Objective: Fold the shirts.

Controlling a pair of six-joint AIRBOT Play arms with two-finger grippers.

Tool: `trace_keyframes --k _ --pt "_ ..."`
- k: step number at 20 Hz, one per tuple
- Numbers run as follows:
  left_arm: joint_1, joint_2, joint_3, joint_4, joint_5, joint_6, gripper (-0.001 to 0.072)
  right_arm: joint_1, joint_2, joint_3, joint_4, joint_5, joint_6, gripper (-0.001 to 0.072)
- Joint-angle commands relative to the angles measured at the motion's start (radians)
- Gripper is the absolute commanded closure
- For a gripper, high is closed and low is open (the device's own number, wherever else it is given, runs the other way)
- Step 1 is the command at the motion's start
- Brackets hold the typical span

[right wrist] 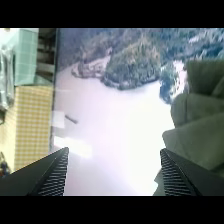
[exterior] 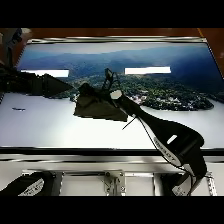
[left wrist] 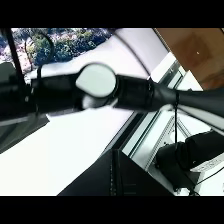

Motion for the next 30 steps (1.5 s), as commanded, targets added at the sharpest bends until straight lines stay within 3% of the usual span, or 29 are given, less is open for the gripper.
trace_keyframes --k 1,4,7,9,12,20,23,29,30 --pt "0.001 0.002 0.000 0.000 -0.007 0.010 0.0667 -0.134 0.079 0.001 -0.106 0.203 -0.039 0.0028" --pt "0.036 0.002 0.000 0.000 -0.006 0.010 0.0667 -0.345 0.184 0.001 -0.464 0.521 0.056 0.0027" --pt "0.072 0.000 0.000 0.001 0.002 0.024 0.0667 -0.535 0.218 0.000 -0.913 0.893 0.346 0.0027" --pt "0.082 0.000 0.000 0.001 0.021 0.024 0.0667 -0.617 0.186 -0.027 -0.984 1.070 0.385 0.0026" --pt "0.083 0.000 0.000 0.001 0.039 0.024 0.0667 -0.642 0.144 -0.089 -0.912 1.039 0.367 0.0027" --pt "0.083 0.000 0.000 0.001 0.039 0.024 0.0668 -0.454 0.021 -0.096 -0.805 0.756 0.327 0.0027" --pt "0.082 0.000 0.000 0.001 0.039 0.024 0.0667 -0.408 0.008 -0.096 -0.742 0.745 0.280 0.0028" --pt "0.082 0.000 0.000 0.000 0.039 0.024 0.0667 -0.386 -0.003 -0.096 -0.745 0.711 0.306 0.0028" --pt "0.082 0.000 0.000 0.000 0.039 0.024 0.0667 -0.386 -0.011 -0.096 -0.726 0.713 0.306 0.0084"
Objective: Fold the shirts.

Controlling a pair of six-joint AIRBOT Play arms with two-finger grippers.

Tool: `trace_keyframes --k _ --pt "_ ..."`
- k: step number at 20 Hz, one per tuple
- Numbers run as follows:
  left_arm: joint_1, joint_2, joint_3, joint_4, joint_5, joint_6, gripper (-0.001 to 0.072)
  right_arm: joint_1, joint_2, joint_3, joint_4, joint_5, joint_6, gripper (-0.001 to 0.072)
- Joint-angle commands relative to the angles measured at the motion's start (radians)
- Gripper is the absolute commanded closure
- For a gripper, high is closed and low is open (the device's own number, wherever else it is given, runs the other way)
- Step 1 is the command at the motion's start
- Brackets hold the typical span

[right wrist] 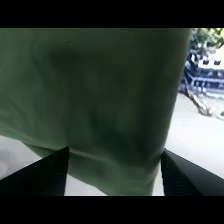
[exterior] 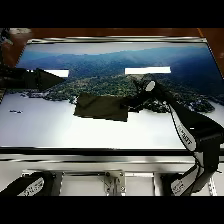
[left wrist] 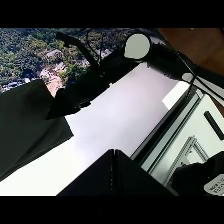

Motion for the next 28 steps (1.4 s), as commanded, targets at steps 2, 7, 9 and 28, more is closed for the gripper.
trace_keyframes --k 2,7,9,28 --pt "0.000 0.000 0.000 0.000 0.000 0.000 0.0668 0.008 -0.025 0.000 0.084 -0.016 -0.014 0.0310" --pt "0.000 0.000 0.000 0.000 0.000 0.000 0.0667 -0.030 -0.006 0.066 0.172 0.095 -0.201 0.0649" --pt "0.000 0.000 0.000 0.000 0.000 0.000 0.0667 -0.078 0.042 0.148 0.167 0.180 -0.212 0.0650" --pt "0.000 -0.010 0.000 0.000 0.000 -0.001 0.0667 -0.961 0.203 0.665 0.006 0.535 0.079 0.0650"
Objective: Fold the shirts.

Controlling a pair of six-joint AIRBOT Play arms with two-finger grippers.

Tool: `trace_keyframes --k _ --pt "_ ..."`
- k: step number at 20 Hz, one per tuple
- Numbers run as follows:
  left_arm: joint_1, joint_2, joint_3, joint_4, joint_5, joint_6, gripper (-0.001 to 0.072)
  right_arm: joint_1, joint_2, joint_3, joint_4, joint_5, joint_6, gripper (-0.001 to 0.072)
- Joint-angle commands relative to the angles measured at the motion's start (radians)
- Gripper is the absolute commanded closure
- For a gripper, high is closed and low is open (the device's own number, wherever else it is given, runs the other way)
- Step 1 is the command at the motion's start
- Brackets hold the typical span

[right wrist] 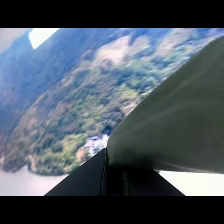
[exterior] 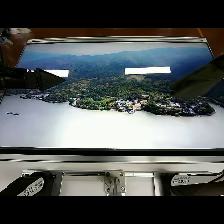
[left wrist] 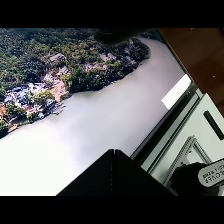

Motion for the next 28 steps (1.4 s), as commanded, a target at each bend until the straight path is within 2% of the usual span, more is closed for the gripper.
trace_keyframes --k 1,4,9,13,15,17,22,28 --pt "-0.001 -0.003 0.000 0.000 0.000 -0.001 0.0667 -0.111 0.002 0.008 -0.111 0.042 -0.037 0.0650" --pt "-0.001 -0.003 0.000 0.000 0.000 -0.001 0.0667 -0.142 0.002 0.008 -0.201 0.076 -0.087 0.0650" --pt "-0.001 -0.003 0.000 0.000 0.000 -0.001 0.0667 -0.146 0.002 0.008 -0.163 0.102 -0.111 0.0650" --pt "0.000 -0.003 0.000 0.000 0.000 -0.001 0.0667 -0.146 0.002 -0.010 -0.347 0.283 -0.075 0.0649" --pt "0.000 -0.001 0.000 0.000 -0.011 -0.001 0.0667 -0.146 0.019 -0.053 -0.460 0.280 -0.005 0.0650" --pt "0.000 0.000 0.001 0.000 -0.048 -0.001 0.0667 -0.146 0.020 -0.083 -0.527 0.280 0.009 0.0650" --pt "0.000 -0.001 0.002 0.000 -0.071 0.000 0.0667 -0.146 0.055 -0.262 -0.566 0.284 0.043 0.0650" --pt "0.000 -0.002 0.002 0.000 -0.046 0.020 0.0667 -0.146 0.193 -0.587 -0.736 0.288 0.051 0.0650"
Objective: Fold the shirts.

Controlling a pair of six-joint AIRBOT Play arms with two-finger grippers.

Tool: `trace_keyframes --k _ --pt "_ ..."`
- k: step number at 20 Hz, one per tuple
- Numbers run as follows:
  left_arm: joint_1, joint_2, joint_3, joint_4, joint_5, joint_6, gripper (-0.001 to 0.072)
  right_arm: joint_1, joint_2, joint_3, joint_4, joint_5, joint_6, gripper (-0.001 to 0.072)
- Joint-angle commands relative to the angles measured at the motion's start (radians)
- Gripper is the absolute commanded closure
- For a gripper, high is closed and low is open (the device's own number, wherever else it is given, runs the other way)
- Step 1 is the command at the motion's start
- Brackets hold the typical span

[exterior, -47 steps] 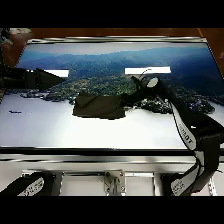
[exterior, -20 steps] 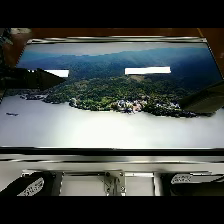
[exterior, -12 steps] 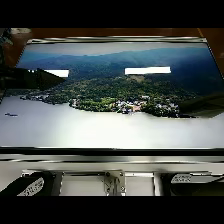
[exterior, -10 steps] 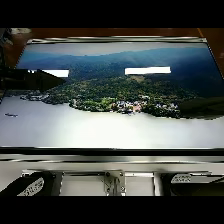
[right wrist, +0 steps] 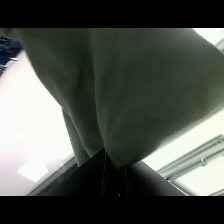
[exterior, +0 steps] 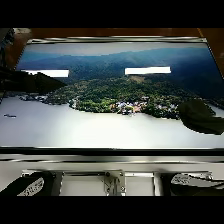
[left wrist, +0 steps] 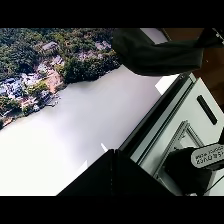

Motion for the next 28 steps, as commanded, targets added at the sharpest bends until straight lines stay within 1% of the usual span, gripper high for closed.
trace_keyframes --k 1,3,4,6,9,11,15,16,17,18,19,22,24,26,27,28 --pt "0.000 0.000 0.001 0.000 0.023 0.028 0.0667 0.000 0.089 -0.194 -0.142 0.034 0.008 0.0650" --pt "0.000 -0.001 0.001 0.000 0.040 0.035 0.0667 0.000 0.130 -0.283 -0.228 0.034 0.008 0.0650" --pt "0.000 -0.001 0.001 0.000 0.051 0.035 0.0667 0.000 0.147 -0.329 -0.239 0.034 0.009 0.0650" --pt "0.000 -0.002 0.001 0.000 0.069 0.042 0.0667 0.000 0.172 -0.427 -0.226 0.023 0.027 0.0650" --pt "0.001 -0.002 0.001 0.000 0.069 0.057 0.0667 0.000 0.175 -0.536 -0.216 -0.060 0.058 0.0650" --pt "0.001 -0.001 0.001 0.000 0.068 0.057 0.0667 0.000 0.175 -0.572 -0.222 -0.145 0.058 0.0649" --pt "0.001 -0.002 0.001 0.000 0.068 0.057 0.0667 0.000 0.175 -0.575 -0.251 -0.206 0.058 0.0644" --pt "0.001 -0.002 0.001 0.000 0.068 0.057 0.0667 0.000 0.175 -0.575 -0.266 -0.211 0.058 0.0613" --pt "0.001 -0.002 0.001 0.000 0.068 0.057 0.0667 0.000 0.175 -0.575 -0.278 -0.212 0.058 0.0471" --pt "0.001 -0.002 0.001 0.000 0.068 0.057 0.0667 0.000 0.175 -0.575 -0.289 -0.211 0.048 0.0255" --pt "0.001 -0.002 0.001 0.000 0.068 0.057 0.0667 0.000 0.175 -0.575 -0.293 -0.200 0.034 0.0183" --pt "0.001 -0.002 0.001 0.000 0.071 0.058 0.0667 0.000 0.184 -0.571 -0.294 -0.085 -0.040 0.0183" --pt "0.001 -0.003 0.001 0.000 0.093 0.058 0.0667 0.000 0.218 -0.528 -0.299 -0.033 -0.063 0.0184" --pt "0.001 -0.006 0.001 0.001 0.145 0.057 0.0667 0.002 0.259 -0.417 -0.274 -0.053 -0.079 0.0189" --pt "-0.001 -0.011 0.001 0.007 0.188 0.057 0.0668 0.002 0.278 -0.332 -0.222 -0.106 -0.082 0.0190" --pt "-0.009 -0.019 0.002 0.038 0.242 0.053 0.0669 0.002 0.298 -0.245 -0.132 -0.190 -0.068 0.0190"
